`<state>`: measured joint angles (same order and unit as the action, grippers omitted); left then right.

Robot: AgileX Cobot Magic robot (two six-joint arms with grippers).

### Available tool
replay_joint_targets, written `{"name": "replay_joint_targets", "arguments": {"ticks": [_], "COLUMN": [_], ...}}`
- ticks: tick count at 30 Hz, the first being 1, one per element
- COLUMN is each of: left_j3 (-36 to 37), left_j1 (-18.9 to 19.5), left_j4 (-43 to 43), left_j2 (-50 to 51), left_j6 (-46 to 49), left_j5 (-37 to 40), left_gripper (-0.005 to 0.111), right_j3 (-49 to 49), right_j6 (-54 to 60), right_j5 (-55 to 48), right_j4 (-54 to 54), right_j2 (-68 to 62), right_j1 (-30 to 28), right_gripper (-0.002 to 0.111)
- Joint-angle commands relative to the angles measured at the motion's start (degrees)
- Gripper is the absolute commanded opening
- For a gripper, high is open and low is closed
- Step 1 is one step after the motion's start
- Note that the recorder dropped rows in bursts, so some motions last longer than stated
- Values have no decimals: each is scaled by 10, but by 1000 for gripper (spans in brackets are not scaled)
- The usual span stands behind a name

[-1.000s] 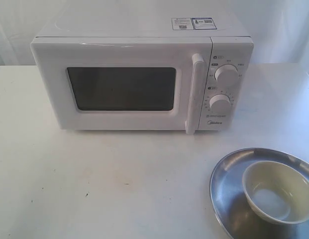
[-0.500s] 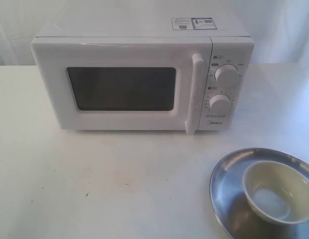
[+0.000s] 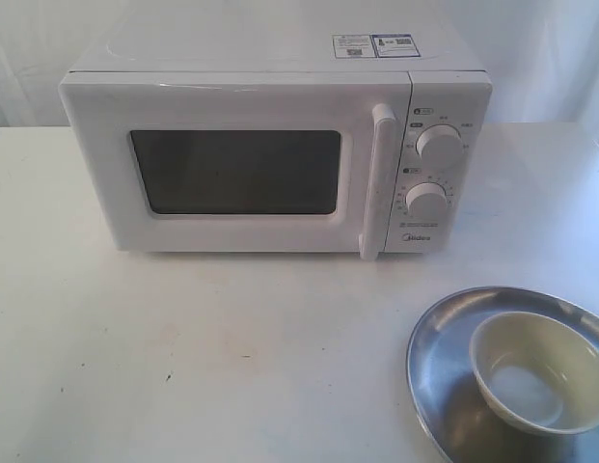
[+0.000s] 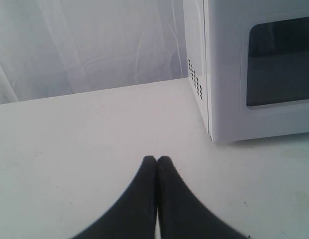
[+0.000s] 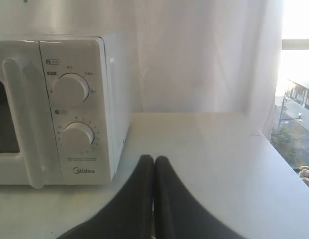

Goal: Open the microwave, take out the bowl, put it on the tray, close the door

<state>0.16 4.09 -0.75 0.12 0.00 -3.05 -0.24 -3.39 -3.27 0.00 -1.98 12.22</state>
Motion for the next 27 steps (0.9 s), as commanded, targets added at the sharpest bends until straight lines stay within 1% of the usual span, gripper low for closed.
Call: {"name": "replay_joint_targets", "arguments": {"ticks": [1, 27], "left_j3": [-2, -2], "left_j1": [-1, -1], "left_j4": [4, 4], "left_j2": [-1, -1], "left_j6": [0, 0], "left_j5": [1, 1], "left_gripper": [0, 0], "right_j3": [2, 2], "right_j6": [17, 21], "right_j5": [7, 0], "right_j4": [15, 15], "right_j2": [3, 3], "right_j1": [-4, -3], "right_gripper": [0, 0]}}
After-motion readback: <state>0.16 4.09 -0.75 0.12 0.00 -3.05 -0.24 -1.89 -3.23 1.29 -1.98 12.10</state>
